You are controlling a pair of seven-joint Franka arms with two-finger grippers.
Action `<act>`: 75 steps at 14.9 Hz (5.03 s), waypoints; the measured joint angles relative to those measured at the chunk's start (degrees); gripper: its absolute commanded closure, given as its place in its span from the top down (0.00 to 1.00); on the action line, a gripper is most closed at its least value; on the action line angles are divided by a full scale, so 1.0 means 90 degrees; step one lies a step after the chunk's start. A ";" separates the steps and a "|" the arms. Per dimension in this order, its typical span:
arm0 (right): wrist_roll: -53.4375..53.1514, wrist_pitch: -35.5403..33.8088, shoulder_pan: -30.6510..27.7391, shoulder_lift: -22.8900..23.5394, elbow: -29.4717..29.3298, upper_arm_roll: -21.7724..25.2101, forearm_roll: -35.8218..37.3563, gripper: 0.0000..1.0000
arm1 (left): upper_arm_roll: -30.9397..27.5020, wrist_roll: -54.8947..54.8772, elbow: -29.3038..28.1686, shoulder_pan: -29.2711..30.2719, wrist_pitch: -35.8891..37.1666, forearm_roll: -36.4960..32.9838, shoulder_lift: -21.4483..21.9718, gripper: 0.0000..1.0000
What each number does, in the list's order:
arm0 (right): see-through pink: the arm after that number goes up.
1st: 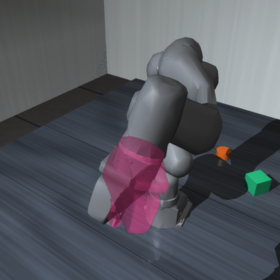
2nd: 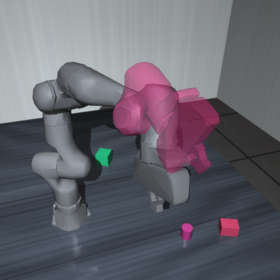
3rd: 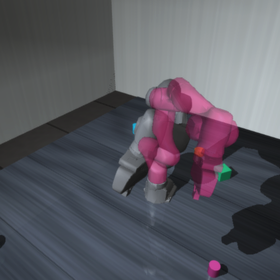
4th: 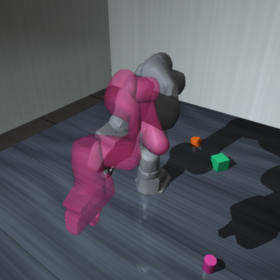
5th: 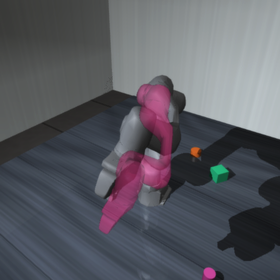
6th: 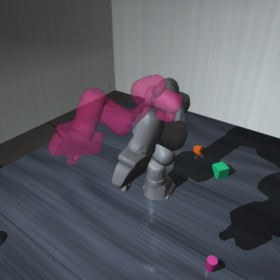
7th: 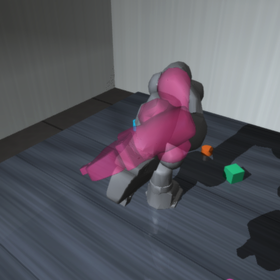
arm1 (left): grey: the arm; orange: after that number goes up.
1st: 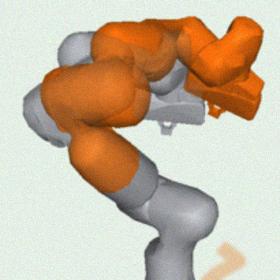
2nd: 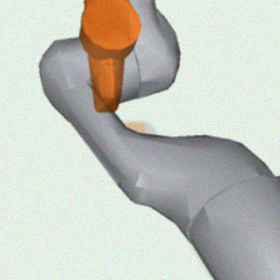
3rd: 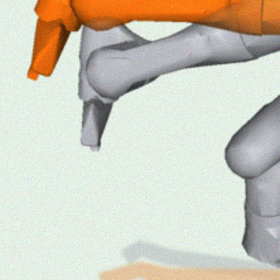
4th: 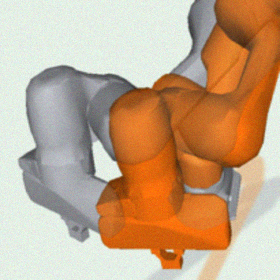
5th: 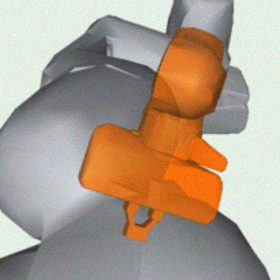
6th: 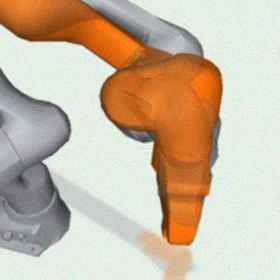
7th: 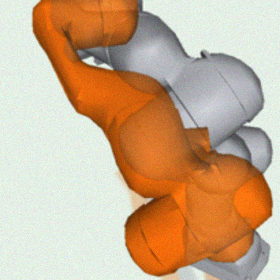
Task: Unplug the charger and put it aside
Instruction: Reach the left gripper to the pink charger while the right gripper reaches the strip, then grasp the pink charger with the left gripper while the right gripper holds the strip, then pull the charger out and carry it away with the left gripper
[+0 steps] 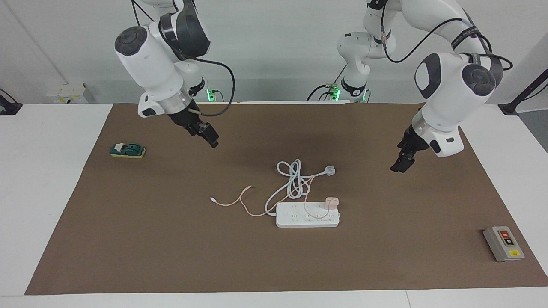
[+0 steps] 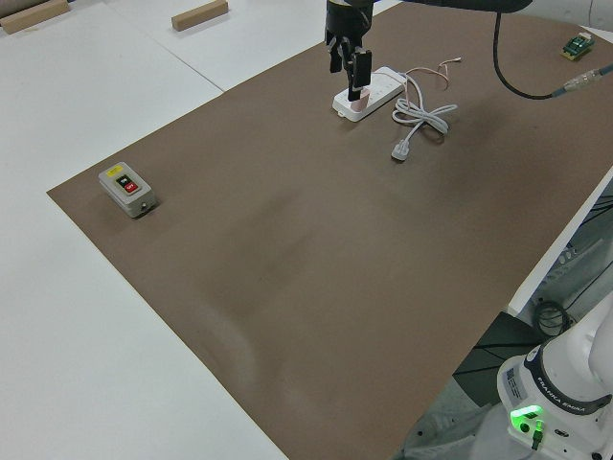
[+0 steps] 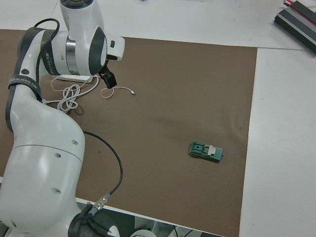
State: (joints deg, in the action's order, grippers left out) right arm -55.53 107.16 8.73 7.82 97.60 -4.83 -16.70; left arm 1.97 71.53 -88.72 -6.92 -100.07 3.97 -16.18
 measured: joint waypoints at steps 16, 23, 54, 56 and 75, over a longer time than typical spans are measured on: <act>-0.3447 0.1933 0.1247 0.4577 -0.3499 -0.0005 -0.2200 1.00 | -0.0061 0.3473 0.0991 -0.1290 -0.2015 0.0046 -0.2222 1.00; -0.3451 0.1911 0.1245 0.5312 -0.4214 -0.0144 -0.2239 1.00 | -0.0062 0.3684 0.0475 -0.1444 -0.2153 0.0046 -0.1926 1.00; -0.3012 0.1118 0.0574 0.5554 -0.4400 -0.0760 -0.2276 1.00 | -0.0084 0.3972 0.0056 -0.1678 -0.2641 -0.0078 -0.1808 0.00; -0.2992 0.1148 0.0586 0.5577 -0.4406 -0.0760 -0.2276 1.00 | -0.0084 0.3973 0.0056 -0.1678 -0.2641 -0.0078 -0.1808 0.00; -0.2716 0.1260 0.0577 0.5697 -0.4422 -0.0763 -0.2387 0.59 | -0.0090 0.3958 0.0340 -0.1620 -0.2219 -0.0051 -0.1734 0.00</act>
State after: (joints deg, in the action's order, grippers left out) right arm -79.97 118.49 13.92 59.09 57.81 -11.70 -38.18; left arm 1.16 107.16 -85.66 -21.51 -120.04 3.51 -31.79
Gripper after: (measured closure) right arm 0.022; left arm 0.714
